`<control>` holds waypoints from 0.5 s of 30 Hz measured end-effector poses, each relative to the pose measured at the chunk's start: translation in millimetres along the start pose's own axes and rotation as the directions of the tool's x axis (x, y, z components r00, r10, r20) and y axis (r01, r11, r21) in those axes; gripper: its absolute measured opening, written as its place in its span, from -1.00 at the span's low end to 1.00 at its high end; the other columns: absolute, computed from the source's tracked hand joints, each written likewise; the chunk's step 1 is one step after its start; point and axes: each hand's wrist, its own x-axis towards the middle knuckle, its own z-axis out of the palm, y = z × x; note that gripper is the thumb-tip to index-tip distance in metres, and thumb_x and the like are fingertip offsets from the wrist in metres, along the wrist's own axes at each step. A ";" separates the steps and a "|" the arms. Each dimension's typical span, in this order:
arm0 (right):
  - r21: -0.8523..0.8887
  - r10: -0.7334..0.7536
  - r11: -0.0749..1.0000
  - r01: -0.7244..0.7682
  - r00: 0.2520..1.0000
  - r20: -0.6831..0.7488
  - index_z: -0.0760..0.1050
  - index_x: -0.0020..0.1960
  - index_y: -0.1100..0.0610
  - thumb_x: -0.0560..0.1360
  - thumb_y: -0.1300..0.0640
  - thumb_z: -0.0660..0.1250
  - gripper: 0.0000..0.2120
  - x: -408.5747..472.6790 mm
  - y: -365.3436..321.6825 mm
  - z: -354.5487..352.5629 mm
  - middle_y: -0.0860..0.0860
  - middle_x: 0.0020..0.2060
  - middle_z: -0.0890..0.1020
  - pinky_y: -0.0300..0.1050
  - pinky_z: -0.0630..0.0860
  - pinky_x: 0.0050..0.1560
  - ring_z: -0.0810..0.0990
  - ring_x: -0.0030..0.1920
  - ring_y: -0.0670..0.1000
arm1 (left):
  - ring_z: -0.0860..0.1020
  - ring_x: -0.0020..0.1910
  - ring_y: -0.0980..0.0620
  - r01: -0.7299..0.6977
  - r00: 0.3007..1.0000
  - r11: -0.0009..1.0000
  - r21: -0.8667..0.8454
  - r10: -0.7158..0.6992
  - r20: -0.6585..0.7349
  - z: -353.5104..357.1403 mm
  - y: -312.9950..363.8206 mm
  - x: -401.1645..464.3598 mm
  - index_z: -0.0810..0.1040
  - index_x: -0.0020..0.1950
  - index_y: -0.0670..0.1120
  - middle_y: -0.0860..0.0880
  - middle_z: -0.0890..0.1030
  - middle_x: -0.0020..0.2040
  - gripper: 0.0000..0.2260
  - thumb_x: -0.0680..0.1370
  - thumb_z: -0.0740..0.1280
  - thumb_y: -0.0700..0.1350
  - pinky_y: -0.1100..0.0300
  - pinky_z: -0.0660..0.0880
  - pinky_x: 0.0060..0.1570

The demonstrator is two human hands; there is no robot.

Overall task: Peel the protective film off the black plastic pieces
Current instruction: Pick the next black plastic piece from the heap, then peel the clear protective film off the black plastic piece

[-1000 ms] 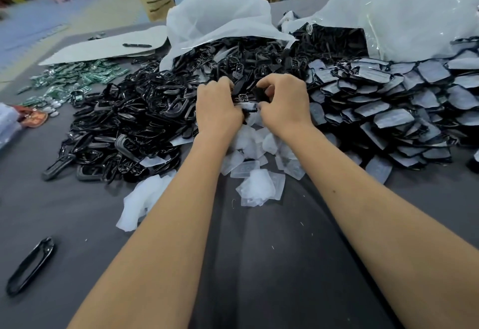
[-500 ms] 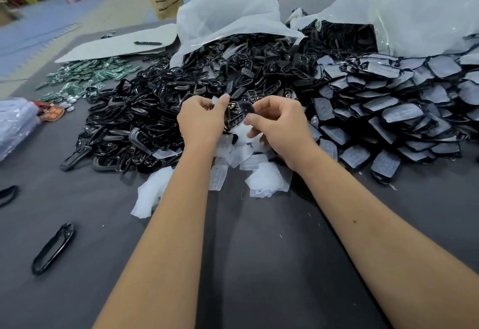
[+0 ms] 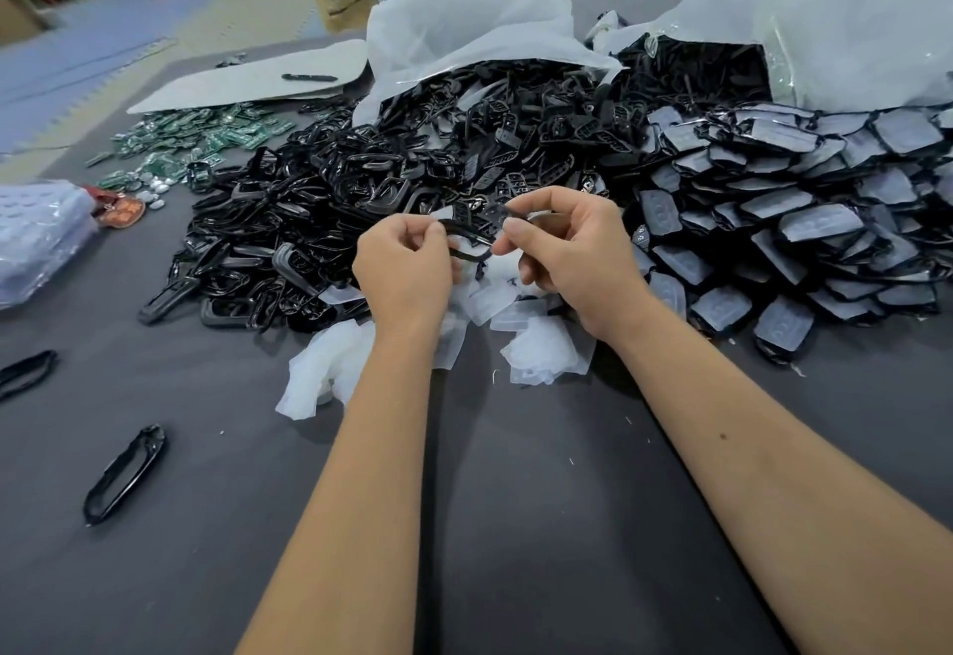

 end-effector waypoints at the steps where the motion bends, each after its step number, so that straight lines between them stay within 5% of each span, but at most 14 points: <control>1: -0.005 -0.004 1.000 0.004 1.000 0.011 0.62 0.06 0.18 0.60 0.29 0.40 -0.94 -0.3 0.3 0.1 0.12 -0.23 0.75 -0.25 0.36 -0.52 0.53 -0.46 -0.01 | 0.68 -0.39 -0.01 -0.004 0.999 1.000 -0.030 0.005 0.031 1.0 -1.1 -2.1 0.64 -0.10 -0.09 -0.05 0.72 -0.27 -0.86 0.58 0.33 -0.28 0.08 0.62 -0.30; 6: -0.018 -0.019 1.000 0.019 1.000 0.012 0.67 0.06 0.18 0.59 0.29 0.40 -0.91 -0.5 0.0 0.0 0.13 -0.24 0.74 -0.26 0.39 -0.50 0.55 -0.45 -0.01 | 0.68 -0.35 -0.06 -0.026 0.983 0.985 -0.168 0.055 0.173 5.3 -1.0 -5.9 0.71 0.05 0.02 -0.18 0.71 -0.25 -0.74 0.56 0.32 -0.29 0.04 0.67 -0.22; 10: -0.028 -0.053 0.998 0.052 0.998 -0.037 0.55 -0.15 0.16 0.53 0.29 0.48 -0.86 -1.0 -0.1 0.0 0.15 -0.31 0.65 -0.24 0.39 -0.50 0.51 -0.44 0.00 | 0.73 -0.28 -0.07 -0.028 0.983 0.981 -0.190 0.062 0.175 7.8 -1.8 -5.6 0.73 0.05 -0.06 -0.17 0.72 -0.23 -0.76 0.56 0.31 -0.31 0.01 0.69 -0.16; 15: 0.092 -0.072 0.992 0.081 0.992 -0.104 0.36 -0.13 0.18 0.52 0.37 0.31 -0.83 2.0 -0.1 -3.5 0.21 -0.08 0.72 -0.16 0.43 -0.52 0.71 -0.19 0.13 | 0.75 -0.21 -0.11 0.080 0.984 0.965 -0.248 -0.036 0.176 7.9 -0.9 -4.6 0.67 0.00 -0.12 -0.10 0.74 -0.23 -0.80 0.54 0.32 -0.36 -0.04 0.70 -0.10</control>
